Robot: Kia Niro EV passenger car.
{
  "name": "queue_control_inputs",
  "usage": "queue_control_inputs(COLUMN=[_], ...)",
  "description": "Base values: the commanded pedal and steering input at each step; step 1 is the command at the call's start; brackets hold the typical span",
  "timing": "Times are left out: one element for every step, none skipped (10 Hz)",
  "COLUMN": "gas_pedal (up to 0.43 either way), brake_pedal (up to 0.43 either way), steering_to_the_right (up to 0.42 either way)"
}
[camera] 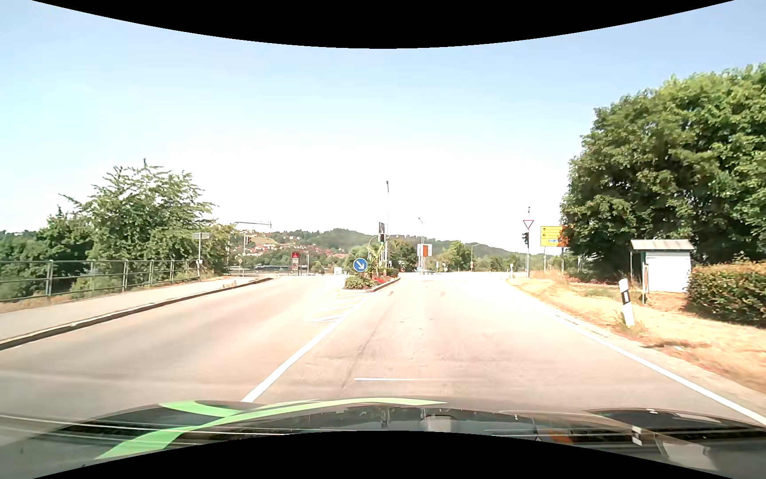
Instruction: Follow the waypoints while adhering to traffic rules and regulations
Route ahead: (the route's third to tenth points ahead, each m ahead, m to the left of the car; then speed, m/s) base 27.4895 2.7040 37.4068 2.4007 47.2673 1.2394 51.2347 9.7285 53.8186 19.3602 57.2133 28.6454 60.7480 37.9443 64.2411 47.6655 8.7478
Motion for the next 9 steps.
queue_control_inputs(gas_pedal=[0.0,0.0,0.0,0.0,0.0,0.0,0.0,0.0,0.0], brake_pedal=[0.0,0.0,0.0,0.012,0.055,0.073,0.061,0.018,0.0], steering_to_the_right=[0.021,0.021,0.021,0.021,0.021,0.021,0.019,0.017,0.015])
